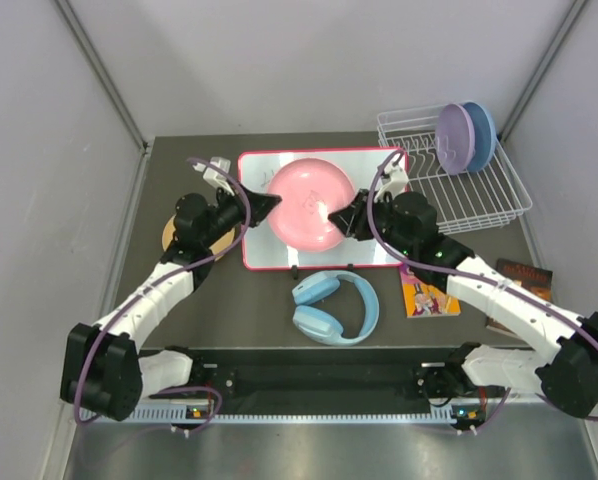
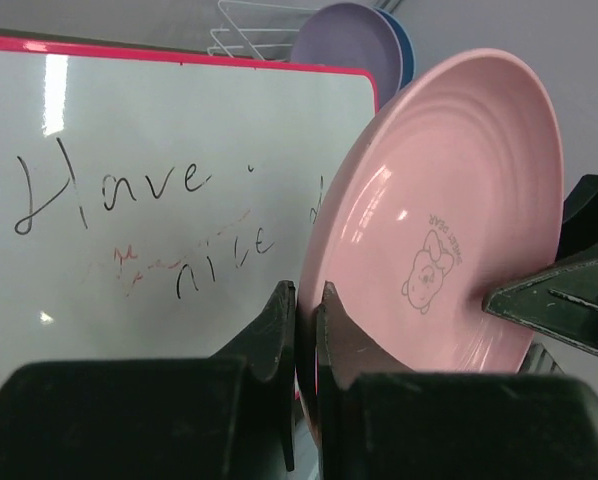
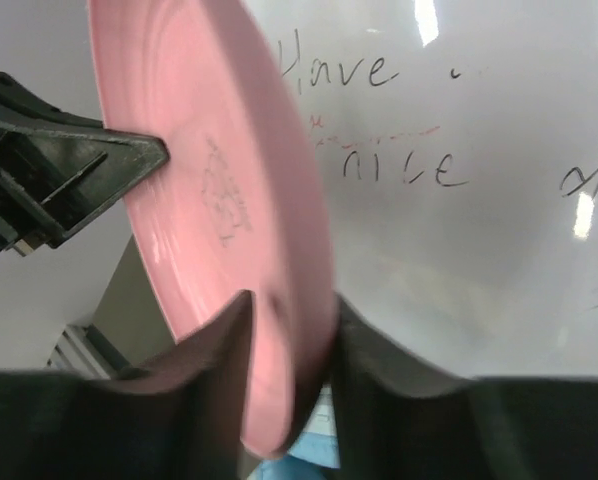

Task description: Unload the plates from the dish rack

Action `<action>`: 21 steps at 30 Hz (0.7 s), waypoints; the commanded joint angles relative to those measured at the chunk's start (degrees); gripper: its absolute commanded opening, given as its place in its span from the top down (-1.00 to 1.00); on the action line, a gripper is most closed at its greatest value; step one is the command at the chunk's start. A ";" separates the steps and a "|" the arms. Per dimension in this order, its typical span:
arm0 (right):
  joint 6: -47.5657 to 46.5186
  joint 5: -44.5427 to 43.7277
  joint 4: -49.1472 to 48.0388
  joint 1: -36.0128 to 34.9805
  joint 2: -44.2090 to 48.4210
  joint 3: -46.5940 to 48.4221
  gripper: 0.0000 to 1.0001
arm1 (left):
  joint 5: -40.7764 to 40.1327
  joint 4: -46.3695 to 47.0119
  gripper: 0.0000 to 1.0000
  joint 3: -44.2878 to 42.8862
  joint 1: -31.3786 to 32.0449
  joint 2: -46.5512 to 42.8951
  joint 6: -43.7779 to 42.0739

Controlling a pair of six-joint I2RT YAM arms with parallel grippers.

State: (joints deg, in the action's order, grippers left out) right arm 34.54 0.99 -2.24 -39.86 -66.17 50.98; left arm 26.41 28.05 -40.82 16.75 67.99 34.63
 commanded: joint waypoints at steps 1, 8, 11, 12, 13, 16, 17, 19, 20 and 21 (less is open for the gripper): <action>-2.89 0.95 -2.61 -1.10 1.39 2.98 -0.16 | -6.62 -3.96 1.00 -0.84 1.18 -4.08 -3.68; -8.61 -8.37 7.68 3.11 9.21 2.90 -0.48 | -16.39 -17.14 1.00 -8.48 -8.83 -10.41 -7.56; -9.84 -8.56 9.80 7.85 13.34 1.32 -0.51 | -16.57 -19.44 1.00 -9.63 -16.39 -10.86 -6.77; -10.20 -7.86 10.32 10.56 14.31 1.05 -0.52 | -16.31 -19.88 1.00 -9.72 -19.45 -11.03 -6.42; -10.98 -7.07 11.28 11.98 15.71 0.70 -0.53 | -16.92 -20.66 1.00 -9.81 -22.96 -11.12 -6.42; -12.65 -4.60 13.83 17.34 16.95 1.14 -0.54 | -18.93 -21.81 1.00 -10.16 -28.42 -9.98 -6.68; -13.01 -3.55 14.19 18.49 17.04 1.22 -0.54 | -19.81 -23.29 1.00 -10.25 -29.40 -9.02 -7.03; -13.71 -2.23 14.98 21.65 17.22 1.58 -0.55 | -21.40 -23.74 1.00 -8.93 -31.95 -8.14 -6.77; -14.06 -1.27 15.16 22.45 17.30 1.66 -0.55 | -21.93 -23.49 1.00 -8.06 -32.65 -7.61 -5.99; -14.41 -1.17 15.07 23.85 17.04 1.84 -0.55 | -21.67 -22.96 1.00 -6.14 -34.23 -7.26 -5.54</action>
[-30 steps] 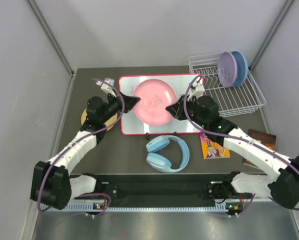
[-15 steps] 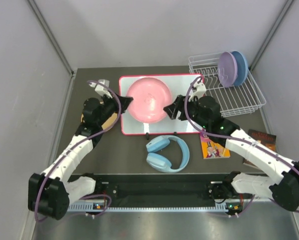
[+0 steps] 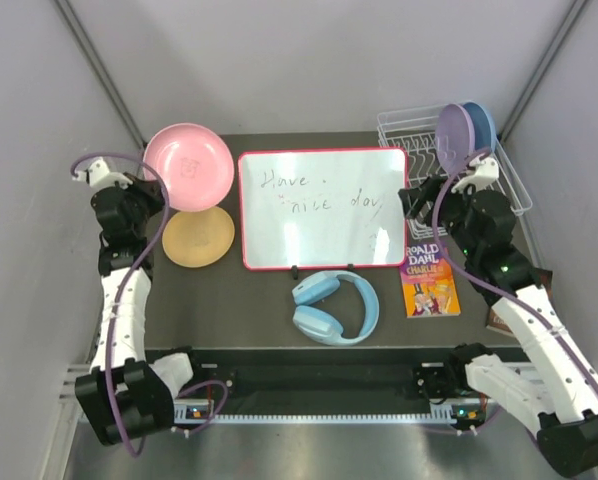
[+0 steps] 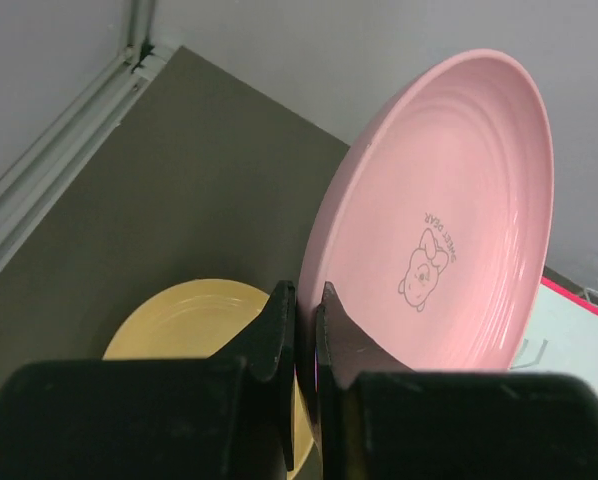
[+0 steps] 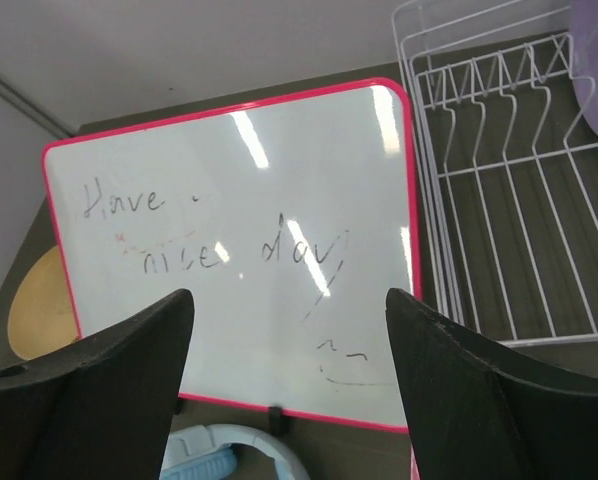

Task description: Unload the plates from the dish rack

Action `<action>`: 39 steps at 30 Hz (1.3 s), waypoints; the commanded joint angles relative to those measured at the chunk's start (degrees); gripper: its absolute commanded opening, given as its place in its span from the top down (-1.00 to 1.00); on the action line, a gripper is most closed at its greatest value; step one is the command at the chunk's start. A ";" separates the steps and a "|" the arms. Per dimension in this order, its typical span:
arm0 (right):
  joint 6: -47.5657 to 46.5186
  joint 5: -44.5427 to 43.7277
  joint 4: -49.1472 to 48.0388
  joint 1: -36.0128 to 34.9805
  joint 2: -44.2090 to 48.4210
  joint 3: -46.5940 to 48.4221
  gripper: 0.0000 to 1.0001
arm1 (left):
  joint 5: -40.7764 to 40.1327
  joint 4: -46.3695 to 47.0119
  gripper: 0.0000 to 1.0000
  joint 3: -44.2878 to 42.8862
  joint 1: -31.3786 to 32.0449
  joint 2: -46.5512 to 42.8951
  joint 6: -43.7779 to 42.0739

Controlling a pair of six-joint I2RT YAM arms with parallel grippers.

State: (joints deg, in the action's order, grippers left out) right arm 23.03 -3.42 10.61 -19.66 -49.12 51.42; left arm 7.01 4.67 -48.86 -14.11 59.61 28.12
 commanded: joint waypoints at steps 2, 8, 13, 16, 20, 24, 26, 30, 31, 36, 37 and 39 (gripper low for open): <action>-3.25 5.33 2.31 4.80 -0.36 1.75 -0.55 | -0.59 2.96 1.00 4.29 -4.34 2.60 2.20; -3.78 8.25 1.52 8.05 -3.17 2.72 -0.55 | -1.30 5.61 1.00 9.91 -5.40 8.32 3.17; -4.04 8.96 0.99 9.90 -5.45 3.33 -0.57 | -2.96 6.32 1.00 10.80 -5.49 11.92 2.64; -4.57 9.83 1.25 11.92 -7.03 4.56 -0.57 | -3.23 6.85 1.00 11.59 -5.58 13.85 2.55; -4.83 12.12 1.08 15.08 -9.14 6.93 -0.58 | -4.45 6.32 1.00 12.12 -5.58 16.14 2.99; -5.10 13.18 1.08 16.67 -10.90 8.87 -0.59 | -4.63 5.71 1.00 12.12 -5.49 17.81 3.08; -5.45 13.70 1.08 17.55 -11.52 10.10 -0.59 | -4.63 5.53 0.96 12.12 -5.49 18.78 3.26; -6.76 11.87 0.73 18.34 -14.93 12.56 -0.61 | -4.02 5.79 0.25 12.39 -5.58 18.87 3.87; -7.20 10.73 0.73 18.43 -15.99 13.35 -0.61 | -3.76 5.88 0.08 12.47 -5.58 18.70 3.96; -10.54 4.66 0.82 19.22 -25.74 20.64 -0.64 | -2.26 5.09 -0.47 11.69 -5.49 17.03 3.96; -10.89 3.78 0.73 19.22 -27.24 21.87 -0.64 | -2.09 5.09 -0.48 11.51 -5.58 16.68 4.05; -11.77 3.69 0.46 21.14 -31.71 25.30 -0.65 | -1.91 4.83 -0.69 11.07 -5.49 15.28 4.05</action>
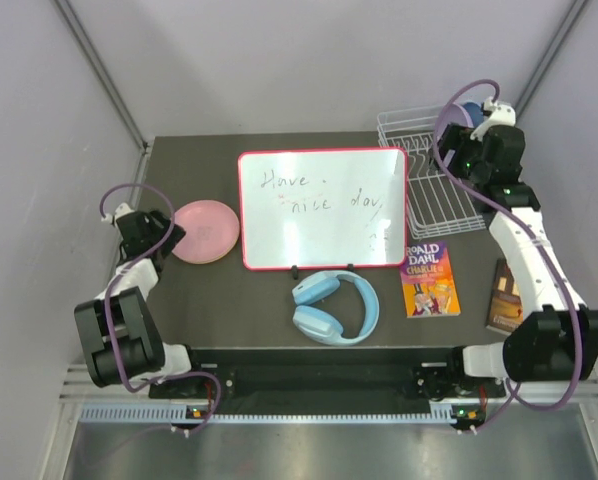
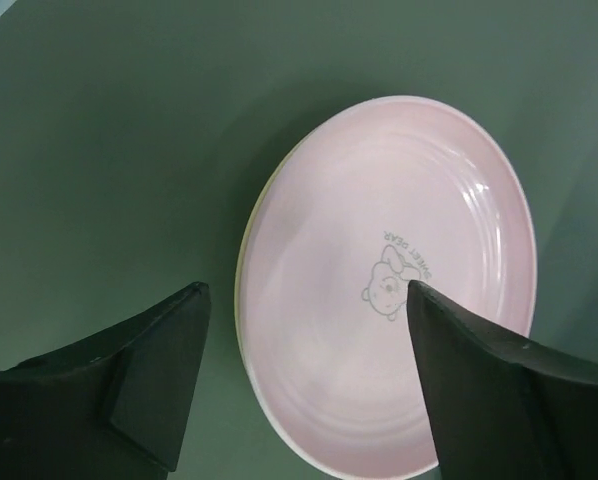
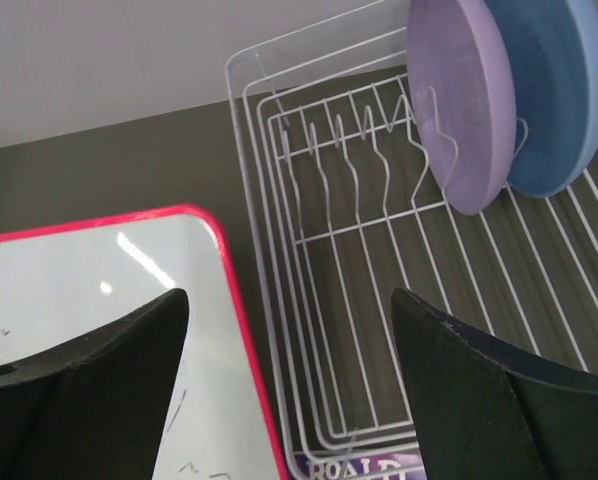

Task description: Unload the plates from the dish rack

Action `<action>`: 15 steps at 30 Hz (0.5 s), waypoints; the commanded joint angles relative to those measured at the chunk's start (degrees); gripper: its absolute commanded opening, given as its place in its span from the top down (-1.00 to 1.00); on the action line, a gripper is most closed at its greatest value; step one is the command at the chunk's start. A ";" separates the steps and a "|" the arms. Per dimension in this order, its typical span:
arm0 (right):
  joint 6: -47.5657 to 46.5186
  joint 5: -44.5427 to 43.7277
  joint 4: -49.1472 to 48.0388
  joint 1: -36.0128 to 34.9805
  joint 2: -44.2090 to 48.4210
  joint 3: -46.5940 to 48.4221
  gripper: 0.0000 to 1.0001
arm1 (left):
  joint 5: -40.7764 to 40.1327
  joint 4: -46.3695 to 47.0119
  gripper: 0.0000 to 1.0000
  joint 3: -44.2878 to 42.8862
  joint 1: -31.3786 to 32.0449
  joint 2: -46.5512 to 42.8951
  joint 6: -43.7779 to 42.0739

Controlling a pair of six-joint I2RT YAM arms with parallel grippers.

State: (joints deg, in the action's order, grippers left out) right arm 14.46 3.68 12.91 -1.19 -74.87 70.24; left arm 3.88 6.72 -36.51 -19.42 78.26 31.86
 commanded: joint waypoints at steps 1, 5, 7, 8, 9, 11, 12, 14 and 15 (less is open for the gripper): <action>-3.64 -4.99 -2.44 2.86 -7.38 7.62 -0.64 | 1.31 2.16 -0.87 -1.54 -0.18 -3.90 0.49; -7.06 -8.86 -2.10 4.00 -15.11 16.48 -0.64 | 4.98 3.29 -0.89 -2.07 -0.27 -7.59 1.54; -8.65 -11.40 -1.83 4.09 -20.56 19.75 -0.64 | 9.62 4.17 -0.89 -1.64 -0.18 -9.52 3.72; -11.09 -12.11 -1.92 4.09 -22.41 22.81 -0.64 | 11.05 5.40 -0.89 -0.94 -0.27 -10.22 4.35; -12.25 -12.56 -1.40 4.09 -26.08 24.67 -0.64 | 12.37 6.10 -0.88 -0.58 -0.18 -12.15 4.79; -15.93 -14.93 -1.30 4.09 -30.57 28.18 -0.64 | 15.62 9.00 -0.88 1.18 -0.09 -14.09 5.85; -16.65 -15.89 -1.48 4.09 -31.82 28.98 -0.64 | 16.24 9.27 -0.88 1.27 -0.18 -15.75 5.94; -19.62 -16.69 -2.62 4.09 -34.97 30.30 -0.59 | 19.04 9.97 -0.88 1.09 0.00 -16.64 5.67; -19.99 -17.56 -3.41 4.09 -36.12 30.92 -0.58 | 20.02 10.85 -0.88 0.92 -0.09 -16.47 5.76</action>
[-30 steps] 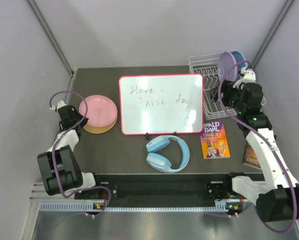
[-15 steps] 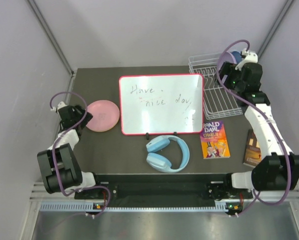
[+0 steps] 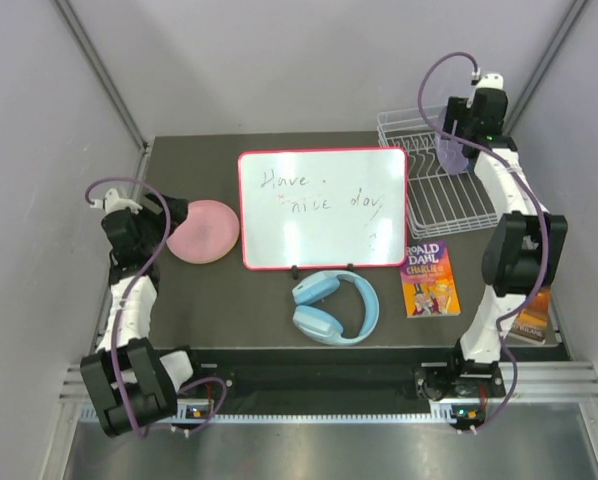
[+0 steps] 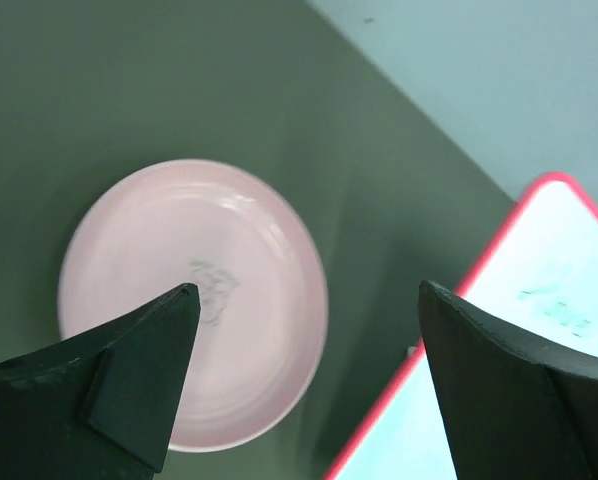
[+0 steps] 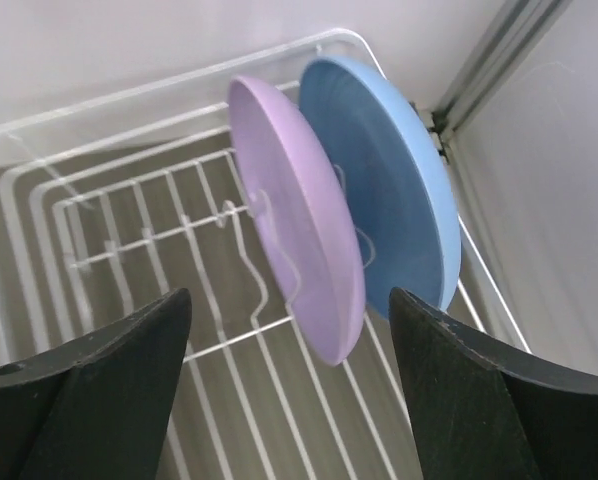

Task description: Unload the plates from the dish rack

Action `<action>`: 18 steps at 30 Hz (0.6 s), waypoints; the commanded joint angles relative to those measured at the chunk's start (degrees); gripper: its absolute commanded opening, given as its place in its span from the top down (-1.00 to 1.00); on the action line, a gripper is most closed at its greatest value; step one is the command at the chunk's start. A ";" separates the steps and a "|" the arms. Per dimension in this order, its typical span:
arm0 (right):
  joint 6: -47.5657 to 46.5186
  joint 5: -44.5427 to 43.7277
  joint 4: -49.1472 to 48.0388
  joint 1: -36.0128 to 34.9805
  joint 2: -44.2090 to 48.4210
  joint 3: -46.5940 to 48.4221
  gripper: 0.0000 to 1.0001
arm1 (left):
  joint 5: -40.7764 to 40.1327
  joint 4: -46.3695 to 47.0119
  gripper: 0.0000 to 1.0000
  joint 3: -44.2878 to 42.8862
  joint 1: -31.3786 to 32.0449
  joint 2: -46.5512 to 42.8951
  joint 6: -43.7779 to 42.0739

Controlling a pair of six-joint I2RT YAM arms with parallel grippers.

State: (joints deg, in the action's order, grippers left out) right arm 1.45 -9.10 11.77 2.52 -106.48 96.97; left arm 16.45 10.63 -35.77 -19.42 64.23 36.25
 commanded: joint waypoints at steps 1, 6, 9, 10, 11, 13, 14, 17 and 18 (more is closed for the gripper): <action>-7.51 -6.00 -2.36 0.38 -5.75 4.89 -0.56 | 8.85 7.64 -0.87 -0.09 0.00 -2.18 2.24; -12.44 -8.20 -3.24 0.38 -11.12 7.18 -0.28 | 13.35 13.53 -0.83 1.66 2.19 -1.30 5.50; -13.49 -9.88 -5.17 0.38 -12.35 6.66 -0.07 | 13.17 14.06 -0.82 1.93 3.33 -0.60 4.80; -14.10 -9.88 -5.61 0.38 -12.70 6.74 0.02 | 13.35 14.06 -0.82 1.84 3.42 -0.33 4.71; -14.28 -9.88 -5.53 0.29 -13.23 6.92 0.32 | 13.35 14.06 -0.82 1.76 3.60 -0.16 4.71; -14.55 -10.67 -5.70 0.03 -13.58 7.09 0.70 | 13.09 14.50 -0.81 1.84 3.60 0.02 4.79; -14.55 -10.85 -5.62 -0.15 -13.50 7.18 0.90 | 13.00 14.76 -0.81 2.10 3.60 0.02 4.97; -15.78 -14.44 -7.81 -1.55 -12.71 5.87 0.96 | 12.73 14.94 -0.81 2.37 3.69 0.28 4.62; -16.13 -15.84 -8.77 -1.99 -12.44 5.34 0.99 | 12.73 14.86 -0.81 2.37 3.77 0.37 4.53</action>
State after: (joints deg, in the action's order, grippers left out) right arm -12.60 -20.08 9.06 2.44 -119.70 100.64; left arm 28.53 21.08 -33.93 -15.94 64.27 40.64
